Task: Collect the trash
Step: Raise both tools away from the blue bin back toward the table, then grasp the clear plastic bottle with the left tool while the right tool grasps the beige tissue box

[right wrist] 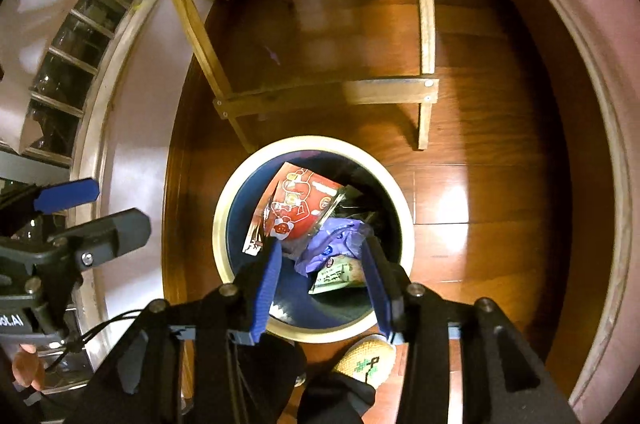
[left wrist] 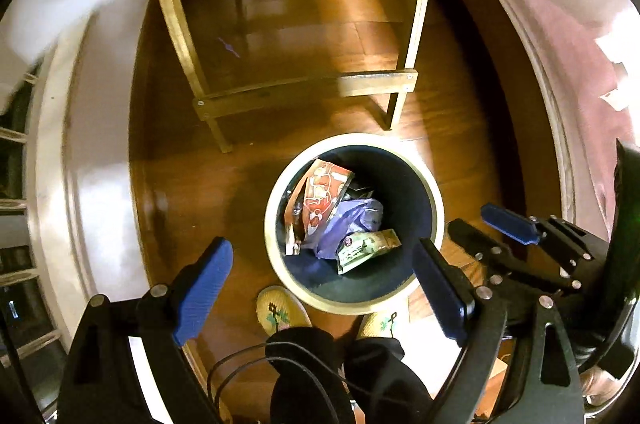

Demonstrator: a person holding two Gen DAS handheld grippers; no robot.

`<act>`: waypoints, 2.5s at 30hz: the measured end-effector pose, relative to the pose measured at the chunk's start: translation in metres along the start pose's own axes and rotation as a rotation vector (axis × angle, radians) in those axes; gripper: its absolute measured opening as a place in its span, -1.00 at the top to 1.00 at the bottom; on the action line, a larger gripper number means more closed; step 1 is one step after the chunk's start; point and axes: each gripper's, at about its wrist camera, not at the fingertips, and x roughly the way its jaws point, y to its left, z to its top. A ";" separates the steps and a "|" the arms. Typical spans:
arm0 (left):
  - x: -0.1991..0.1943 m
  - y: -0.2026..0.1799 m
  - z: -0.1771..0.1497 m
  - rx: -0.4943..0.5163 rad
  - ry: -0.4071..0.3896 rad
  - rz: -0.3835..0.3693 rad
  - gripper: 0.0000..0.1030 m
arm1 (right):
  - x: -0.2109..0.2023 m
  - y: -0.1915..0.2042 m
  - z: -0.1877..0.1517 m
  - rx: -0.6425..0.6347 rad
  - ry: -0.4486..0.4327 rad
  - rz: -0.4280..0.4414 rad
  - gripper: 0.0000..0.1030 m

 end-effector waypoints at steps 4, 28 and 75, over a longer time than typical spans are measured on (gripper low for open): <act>-0.038 -0.002 -0.005 0.000 -0.016 0.011 -0.75 | -0.032 0.001 -0.001 0.007 -0.006 -0.008 0.18; -0.309 -0.017 0.017 0.201 -0.240 0.021 -0.75 | -0.254 0.068 0.020 0.024 -0.168 -0.033 0.18; -0.323 0.028 0.377 -0.230 -0.334 0.054 -0.74 | -0.288 0.060 0.417 -0.282 -0.308 0.042 0.18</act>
